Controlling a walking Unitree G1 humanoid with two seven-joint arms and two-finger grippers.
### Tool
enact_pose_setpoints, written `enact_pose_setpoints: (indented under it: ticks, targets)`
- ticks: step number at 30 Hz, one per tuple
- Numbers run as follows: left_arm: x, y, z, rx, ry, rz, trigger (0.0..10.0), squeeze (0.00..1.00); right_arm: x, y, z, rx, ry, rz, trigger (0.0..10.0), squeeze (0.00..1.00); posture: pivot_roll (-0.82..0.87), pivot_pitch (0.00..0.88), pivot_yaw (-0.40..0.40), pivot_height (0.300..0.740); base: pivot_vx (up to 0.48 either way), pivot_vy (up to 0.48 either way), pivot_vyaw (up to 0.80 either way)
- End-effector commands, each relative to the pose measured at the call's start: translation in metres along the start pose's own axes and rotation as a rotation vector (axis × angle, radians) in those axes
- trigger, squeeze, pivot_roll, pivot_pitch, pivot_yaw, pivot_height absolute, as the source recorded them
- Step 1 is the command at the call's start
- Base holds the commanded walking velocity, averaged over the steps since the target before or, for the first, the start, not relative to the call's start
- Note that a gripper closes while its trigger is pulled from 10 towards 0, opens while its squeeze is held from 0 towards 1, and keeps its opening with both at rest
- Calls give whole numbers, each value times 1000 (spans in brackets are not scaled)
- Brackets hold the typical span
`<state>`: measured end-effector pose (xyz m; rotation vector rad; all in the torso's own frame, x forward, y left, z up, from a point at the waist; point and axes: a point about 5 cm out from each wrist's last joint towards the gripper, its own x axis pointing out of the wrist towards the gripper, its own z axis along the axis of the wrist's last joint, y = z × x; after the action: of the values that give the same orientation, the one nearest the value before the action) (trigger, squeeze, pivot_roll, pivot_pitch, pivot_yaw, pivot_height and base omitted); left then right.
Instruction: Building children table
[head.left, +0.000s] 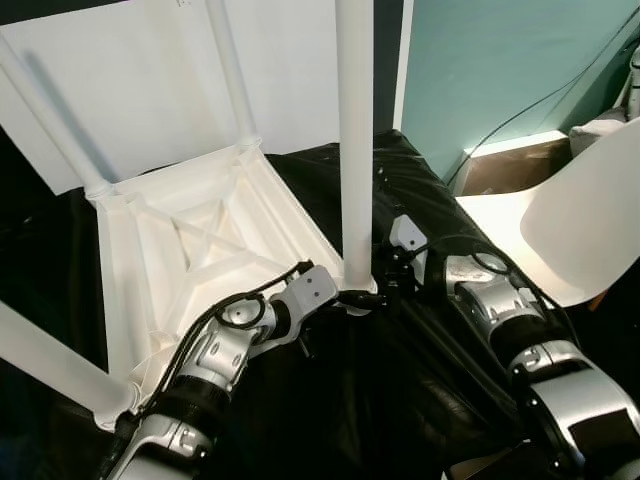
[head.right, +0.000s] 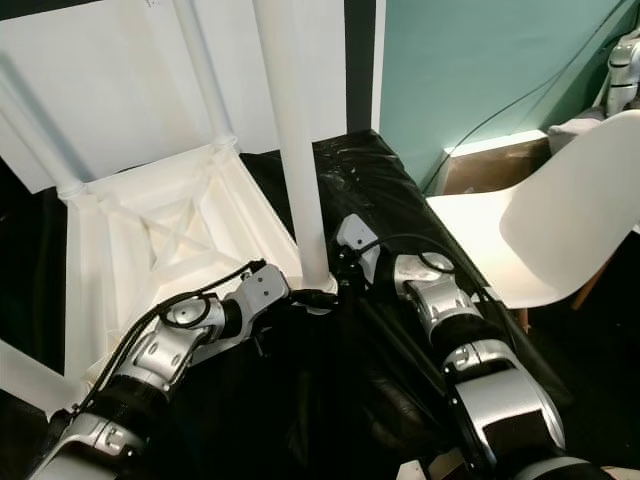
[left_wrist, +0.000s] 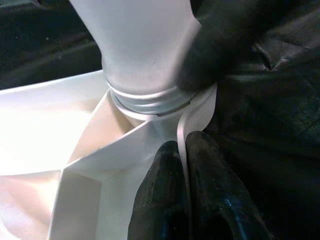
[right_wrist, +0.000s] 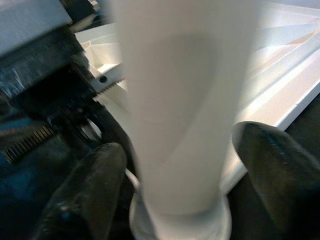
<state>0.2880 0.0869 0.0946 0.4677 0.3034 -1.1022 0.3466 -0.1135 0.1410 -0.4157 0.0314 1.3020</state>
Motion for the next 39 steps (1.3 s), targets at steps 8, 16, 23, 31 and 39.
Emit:
enact_pose_setpoints:
  ticks: [8, 16, 23, 31, 39]
  targets:
    - [-3, -49, -55, -228, 101, -271, 10000, 0, -8, 3, -5, 32, 32, 148, 0, 0, 66, 0, 0, 740, 0, 0, 0]
    - [-4, -49, -55, -232, 106, -257, 10000, 0, -5, 29, -25, 174, -90, 86, 0, 0, 66, 0, -6, 740, 0, 0, 0]
    - [-7, -49, -55, -238, 108, -234, 10000, 0, 7, 43, -20, 217, -363, -629, 0, 0, 65, 0, -5, 740, 0, 0, 0]
    - [-6, -52, -55, -232, 117, -265, 10000, 0, 16, 56, -4, 145, -452, -781, 0, 0, 45, 0, 24, 740, 0, 0, 0]
    - [-6, -53, -56, -233, 126, -262, 10000, 0, 21, 57, -2, 211, -397, -613, 10000, 1000, 40, 0, 14, 740, 0, 0, 0]
